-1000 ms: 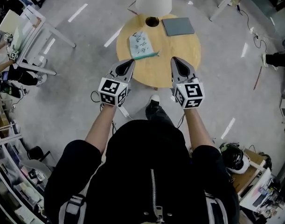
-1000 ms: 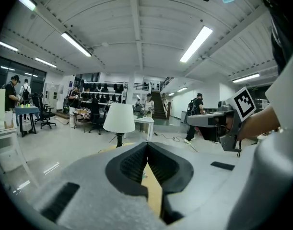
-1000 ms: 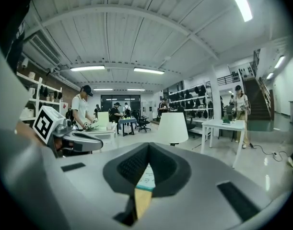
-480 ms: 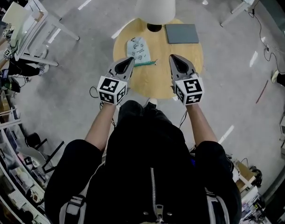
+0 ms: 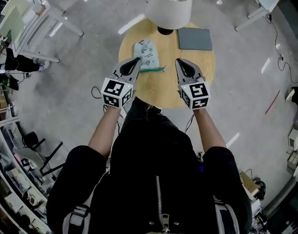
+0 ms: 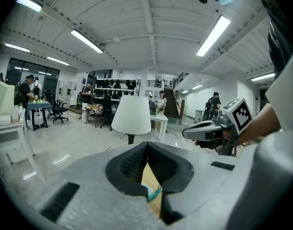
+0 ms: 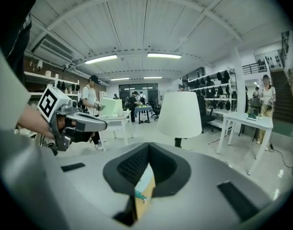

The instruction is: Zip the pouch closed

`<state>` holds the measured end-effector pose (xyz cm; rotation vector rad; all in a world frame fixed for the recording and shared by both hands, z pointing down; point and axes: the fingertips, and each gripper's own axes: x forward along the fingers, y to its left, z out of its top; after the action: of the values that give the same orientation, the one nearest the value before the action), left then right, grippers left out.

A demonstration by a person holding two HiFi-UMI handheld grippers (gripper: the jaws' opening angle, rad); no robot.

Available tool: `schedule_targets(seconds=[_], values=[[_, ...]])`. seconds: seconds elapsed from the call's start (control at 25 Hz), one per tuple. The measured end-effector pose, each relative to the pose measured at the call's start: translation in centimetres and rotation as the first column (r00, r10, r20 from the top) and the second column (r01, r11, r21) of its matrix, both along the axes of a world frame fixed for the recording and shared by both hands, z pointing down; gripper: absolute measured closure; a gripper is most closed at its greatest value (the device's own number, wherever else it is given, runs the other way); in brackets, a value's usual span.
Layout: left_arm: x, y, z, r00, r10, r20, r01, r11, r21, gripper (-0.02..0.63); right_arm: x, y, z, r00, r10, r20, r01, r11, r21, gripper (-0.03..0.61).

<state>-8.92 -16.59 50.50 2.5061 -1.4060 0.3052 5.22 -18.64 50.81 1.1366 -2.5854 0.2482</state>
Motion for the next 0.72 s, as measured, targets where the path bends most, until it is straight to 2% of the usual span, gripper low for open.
schedule_targets(seconds=[0.2, 0.4, 0.6, 0.72], values=[[-0.9, -1.4, 1.1, 1.0, 0.007, -0.002, -0.007, 1.0, -0.025, 0.607, -1.5, -1.9, 1.3, 0.999, -0.025, -0.031, 0.024, 0.999, -0.022, 0.574], [-1.2, -1.9, 3.9, 1.0, 0.018, 0.0, -0.018, 0.996, -0.089, 0.607, -1.9, -3.1, 5.4, 0.992, -0.07, -0.106, 0.06, 0.994, -0.095, 0.572], [-1.9, -2.1, 6.1, 1.0, 0.008, -0.01, -0.009, 0.991, -0.136, 0.607, -2.1, -3.0, 10.2, 0.959, -0.18, -0.22, 0.147, 0.976, -0.16, 0.572], [-2.4, -1.8, 7.4, 1.0, 0.002, -0.012, -0.003, 0.987, -0.162, 0.607, -2.2, -2.4, 13.1, 0.928, -0.252, -0.274, 0.199, 0.958, -0.206, 0.547]])
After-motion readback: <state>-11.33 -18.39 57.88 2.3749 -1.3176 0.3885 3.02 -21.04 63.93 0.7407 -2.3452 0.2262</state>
